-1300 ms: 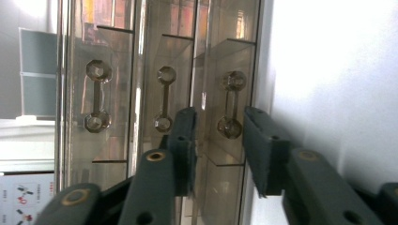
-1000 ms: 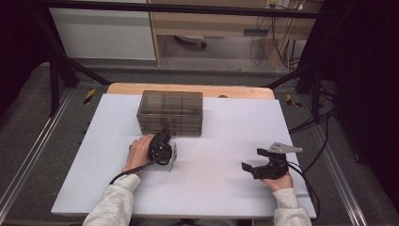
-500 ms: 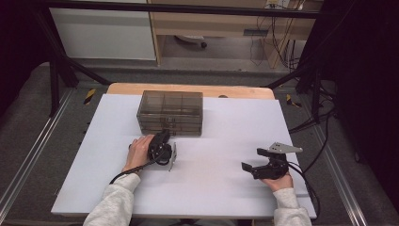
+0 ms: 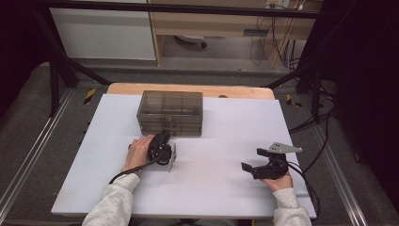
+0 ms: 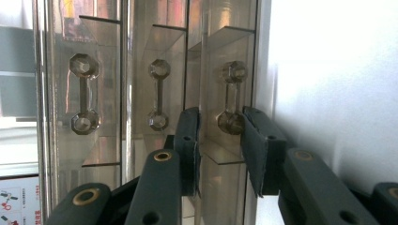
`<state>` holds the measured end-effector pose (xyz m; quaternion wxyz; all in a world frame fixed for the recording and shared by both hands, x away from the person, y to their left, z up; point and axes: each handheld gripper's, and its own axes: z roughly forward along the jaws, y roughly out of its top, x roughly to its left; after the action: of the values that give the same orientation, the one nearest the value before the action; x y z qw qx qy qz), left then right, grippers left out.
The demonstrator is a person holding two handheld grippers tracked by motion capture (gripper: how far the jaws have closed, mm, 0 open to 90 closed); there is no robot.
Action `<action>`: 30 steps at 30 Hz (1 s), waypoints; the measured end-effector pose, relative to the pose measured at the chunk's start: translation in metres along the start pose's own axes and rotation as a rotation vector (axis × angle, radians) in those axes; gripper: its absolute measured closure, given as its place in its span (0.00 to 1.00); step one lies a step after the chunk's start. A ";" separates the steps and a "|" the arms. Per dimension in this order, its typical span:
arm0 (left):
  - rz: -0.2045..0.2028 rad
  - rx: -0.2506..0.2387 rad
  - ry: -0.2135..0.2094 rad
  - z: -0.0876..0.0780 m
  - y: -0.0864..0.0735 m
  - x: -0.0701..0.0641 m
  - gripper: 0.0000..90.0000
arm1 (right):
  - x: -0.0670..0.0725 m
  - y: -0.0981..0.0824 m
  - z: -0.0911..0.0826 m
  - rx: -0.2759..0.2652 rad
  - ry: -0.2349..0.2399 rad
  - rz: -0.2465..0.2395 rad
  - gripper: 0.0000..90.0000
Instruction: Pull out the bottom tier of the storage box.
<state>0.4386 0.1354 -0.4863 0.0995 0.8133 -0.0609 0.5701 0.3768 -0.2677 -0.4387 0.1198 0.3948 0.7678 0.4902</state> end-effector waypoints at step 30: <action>0.015 0.007 -0.004 -0.009 0.003 -0.003 0.76 | 0.000 0.000 0.000 0.002 0.000 0.002 0.01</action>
<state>0.4292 0.1348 -0.4858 0.0925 0.8143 -0.0652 0.5693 0.3766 -0.2674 -0.4388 0.1191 0.3958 0.7679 0.4894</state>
